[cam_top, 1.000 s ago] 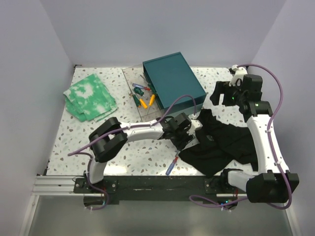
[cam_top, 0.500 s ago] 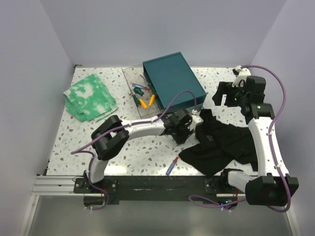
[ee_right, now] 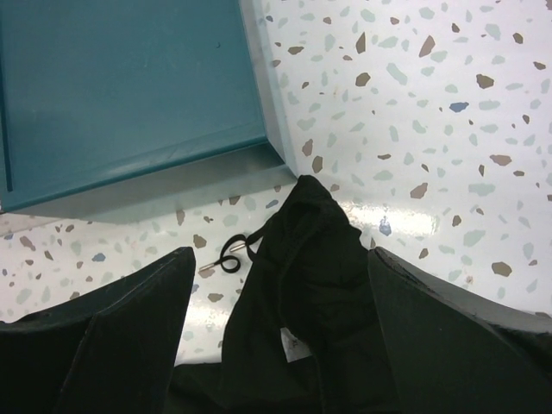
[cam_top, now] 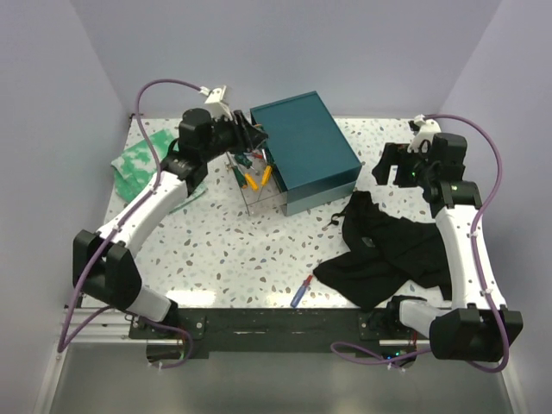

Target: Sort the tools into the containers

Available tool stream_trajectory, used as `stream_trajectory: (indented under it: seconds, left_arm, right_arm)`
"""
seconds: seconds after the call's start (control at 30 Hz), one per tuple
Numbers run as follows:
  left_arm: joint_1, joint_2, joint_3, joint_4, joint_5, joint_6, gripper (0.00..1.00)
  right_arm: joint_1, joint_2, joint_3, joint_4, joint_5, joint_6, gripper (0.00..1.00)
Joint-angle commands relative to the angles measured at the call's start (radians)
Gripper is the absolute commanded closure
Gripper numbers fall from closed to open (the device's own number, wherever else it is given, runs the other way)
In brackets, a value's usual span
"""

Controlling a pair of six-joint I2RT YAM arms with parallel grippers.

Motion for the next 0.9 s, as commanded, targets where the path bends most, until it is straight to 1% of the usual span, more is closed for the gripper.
stream_trajectory:
  seconds: [0.0,0.03,0.07,0.1,0.13,0.2,0.3,0.37,0.4,0.43,0.47,0.5,0.53,0.57,0.6,0.63,0.67,0.7,0.73,0.8,0.83,0.87]
  left_arm:
    - [0.007,0.074,0.011,-0.063,-0.067,-0.103,1.00]
    - [0.007,0.080,0.025,-0.088,-0.127,-0.100,0.93]
    - [0.010,0.084,0.045,-0.111,-0.146,-0.093,0.81]
    - [0.010,0.087,0.056,-0.123,-0.161,-0.083,0.57]
    - [0.010,0.089,0.068,-0.137,-0.192,-0.073,0.47]
    - [0.011,0.080,0.092,-0.163,-0.215,-0.053,0.37]
    - [0.013,0.045,0.106,-0.154,-0.190,-0.011,0.35]
    - [0.001,0.017,0.083,-0.111,-0.089,0.033,0.32]
    - [-0.019,0.011,0.076,-0.101,0.026,0.059,0.32]
    - [-0.039,0.005,0.060,-0.063,0.102,0.096,0.32]
    - [-0.066,-0.009,0.041,-0.073,0.148,0.210,0.32]
    - [-0.141,-0.017,0.036,-0.103,0.165,0.267,0.32]
    - [-0.178,-0.024,0.025,-0.145,0.214,0.323,0.32]
    - [-0.217,-0.041,-0.014,-0.169,0.248,0.425,0.32]
    - [-0.295,-0.050,-0.033,-0.201,0.270,0.472,0.32]
    - [-0.332,-0.060,-0.056,-0.261,0.284,0.515,0.32]
    - [-0.367,-0.067,-0.097,-0.300,0.290,0.609,0.32]
    - [-0.437,-0.063,-0.114,-0.341,0.267,0.648,0.32]
    - [-0.468,-0.055,-0.148,-0.407,0.246,0.699,0.32]
    - [-0.527,-0.051,-0.180,-0.435,0.189,0.756,0.33]
    - [-0.541,-0.043,-0.206,-0.446,0.166,0.835,0.33]
    - [-0.554,-0.034,-0.219,-0.446,0.143,0.863,0.33]
  right_arm:
    - [-0.004,0.007,0.010,0.035,-0.029,0.029,0.15]
    - [-0.006,0.009,0.011,0.032,-0.029,0.029,0.15]
    - [-0.004,0.007,0.013,0.032,-0.026,0.029,0.15]
    - [-0.006,0.007,0.014,0.031,-0.026,0.031,0.15]
    - [-0.007,0.006,0.014,0.032,-0.026,0.031,0.15]
    - [-0.009,0.001,0.015,0.029,-0.026,0.031,0.15]
    - [-0.014,-0.006,0.010,0.028,-0.025,0.034,0.15]
    - [-0.015,-0.011,0.001,0.026,-0.025,0.032,0.15]
    - [-0.017,-0.013,-0.002,0.026,-0.025,0.032,0.15]
    - [-0.018,-0.013,-0.004,0.026,-0.026,0.034,0.15]
    - [-0.017,-0.011,-0.007,0.028,-0.028,0.034,0.15]
    - [-0.018,-0.009,-0.007,0.028,-0.031,0.034,0.15]
    - [-0.020,-0.003,-0.007,0.029,-0.032,0.038,0.15]
    - [-0.018,0.001,-0.002,0.029,-0.035,0.040,0.15]
    - [-0.018,0.004,0.002,0.031,-0.040,0.043,0.15]
    - [-0.020,0.007,0.005,0.032,-0.041,0.041,0.15]
    - [-0.018,0.017,0.014,0.032,-0.042,0.041,0.15]
    - [-0.020,0.021,0.018,0.032,-0.042,0.041,0.15]
    - [-0.020,0.024,0.021,0.032,-0.043,0.043,0.15]
    - [-0.018,0.032,0.024,0.032,-0.042,0.037,0.15]
    - [-0.018,0.033,0.024,0.032,-0.040,0.037,0.15]
    - [-0.020,0.037,0.019,0.032,-0.041,0.037,0.15]
